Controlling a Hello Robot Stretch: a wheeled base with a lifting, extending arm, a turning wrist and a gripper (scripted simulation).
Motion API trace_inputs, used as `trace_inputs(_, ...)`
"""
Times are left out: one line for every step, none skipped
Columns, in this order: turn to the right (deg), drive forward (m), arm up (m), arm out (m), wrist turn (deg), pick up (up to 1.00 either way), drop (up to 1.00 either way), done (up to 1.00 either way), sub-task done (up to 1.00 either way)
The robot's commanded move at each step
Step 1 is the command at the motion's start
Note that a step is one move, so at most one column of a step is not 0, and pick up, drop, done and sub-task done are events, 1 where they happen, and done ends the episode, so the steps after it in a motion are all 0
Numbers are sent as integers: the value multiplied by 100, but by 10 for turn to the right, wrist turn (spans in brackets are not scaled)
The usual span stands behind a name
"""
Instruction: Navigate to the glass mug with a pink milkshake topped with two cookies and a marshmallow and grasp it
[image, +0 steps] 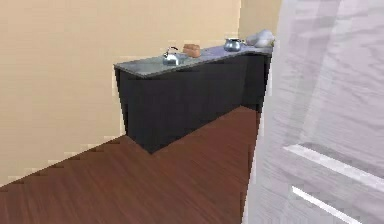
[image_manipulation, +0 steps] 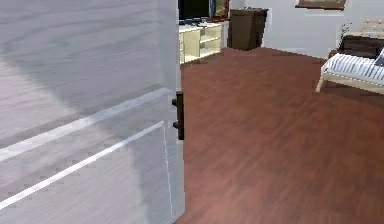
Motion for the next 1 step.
trace_inputs(0,20,0,0,0,0,0,0,0)
